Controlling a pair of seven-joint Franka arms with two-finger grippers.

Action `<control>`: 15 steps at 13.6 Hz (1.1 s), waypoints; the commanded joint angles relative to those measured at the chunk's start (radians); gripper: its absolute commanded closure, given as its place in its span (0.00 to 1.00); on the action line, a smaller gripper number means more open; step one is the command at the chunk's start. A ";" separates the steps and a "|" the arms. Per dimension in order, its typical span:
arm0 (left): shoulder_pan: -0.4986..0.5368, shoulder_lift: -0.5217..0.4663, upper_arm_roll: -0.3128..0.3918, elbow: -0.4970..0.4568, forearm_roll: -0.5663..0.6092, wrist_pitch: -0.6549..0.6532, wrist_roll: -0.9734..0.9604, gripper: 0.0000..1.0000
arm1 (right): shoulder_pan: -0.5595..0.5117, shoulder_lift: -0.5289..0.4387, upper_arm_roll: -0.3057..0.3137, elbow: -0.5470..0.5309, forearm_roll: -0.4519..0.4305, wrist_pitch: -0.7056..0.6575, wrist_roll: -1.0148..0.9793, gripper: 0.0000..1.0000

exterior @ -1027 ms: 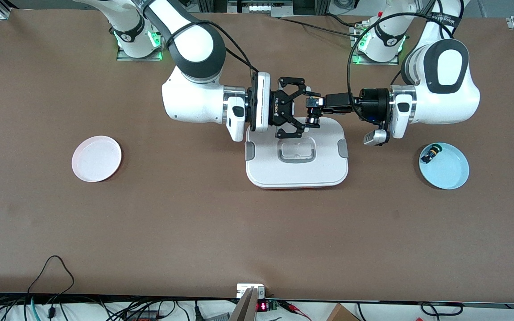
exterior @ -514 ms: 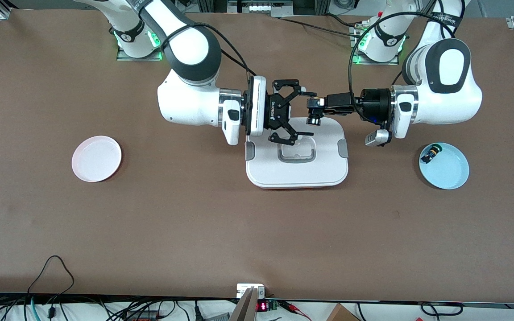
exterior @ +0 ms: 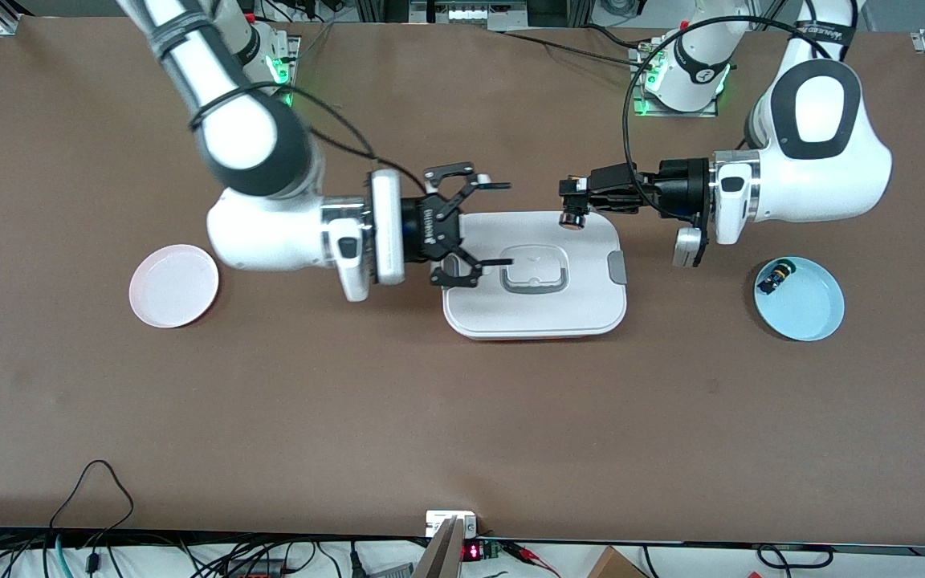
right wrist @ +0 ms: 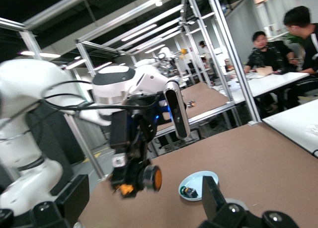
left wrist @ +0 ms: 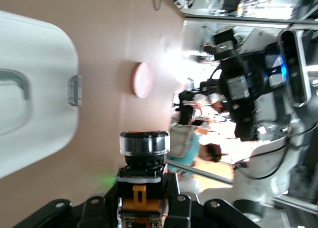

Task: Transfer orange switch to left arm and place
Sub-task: 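Open the right gripper and withdraw while the left gripper carries the switch, then lower the switch onto the blue plate with the left gripper and release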

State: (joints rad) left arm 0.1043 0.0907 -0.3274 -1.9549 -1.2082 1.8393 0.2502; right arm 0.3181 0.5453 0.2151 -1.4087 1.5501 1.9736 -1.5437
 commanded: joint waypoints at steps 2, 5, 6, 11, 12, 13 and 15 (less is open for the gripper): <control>0.037 0.003 0.004 0.077 0.342 -0.055 0.009 0.84 | -0.129 0.010 0.012 0.016 -0.099 -0.229 0.001 0.00; 0.067 0.015 0.004 0.125 0.635 -0.095 0.012 0.86 | -0.221 0.013 0.012 0.016 -0.157 -0.385 -0.010 0.00; 0.077 0.045 0.004 0.169 0.748 -0.133 0.017 0.86 | -0.241 0.013 0.012 0.016 -0.186 -0.403 -0.022 0.00; 0.095 0.177 0.004 0.277 1.321 -0.224 0.274 0.86 | -0.312 0.016 0.012 0.016 -0.271 -0.516 -0.127 0.00; 0.116 0.213 0.004 0.277 1.395 -0.219 0.340 0.86 | -0.323 0.016 0.009 0.016 -0.274 -0.539 -0.125 0.00; 0.141 0.240 0.004 0.274 1.450 -0.191 0.392 0.86 | -0.311 0.004 -0.023 0.010 -0.277 -0.533 -0.119 0.00; 0.185 0.300 0.004 0.266 1.553 -0.118 0.538 0.86 | -0.297 -0.039 -0.080 0.004 -0.327 -0.515 -0.116 0.00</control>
State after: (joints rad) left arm 0.2506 0.3268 -0.3125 -1.7229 0.2648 1.6928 0.6652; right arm 0.0136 0.5483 0.1714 -1.4046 1.2672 1.4610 -1.6558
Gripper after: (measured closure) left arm 0.656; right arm 0.000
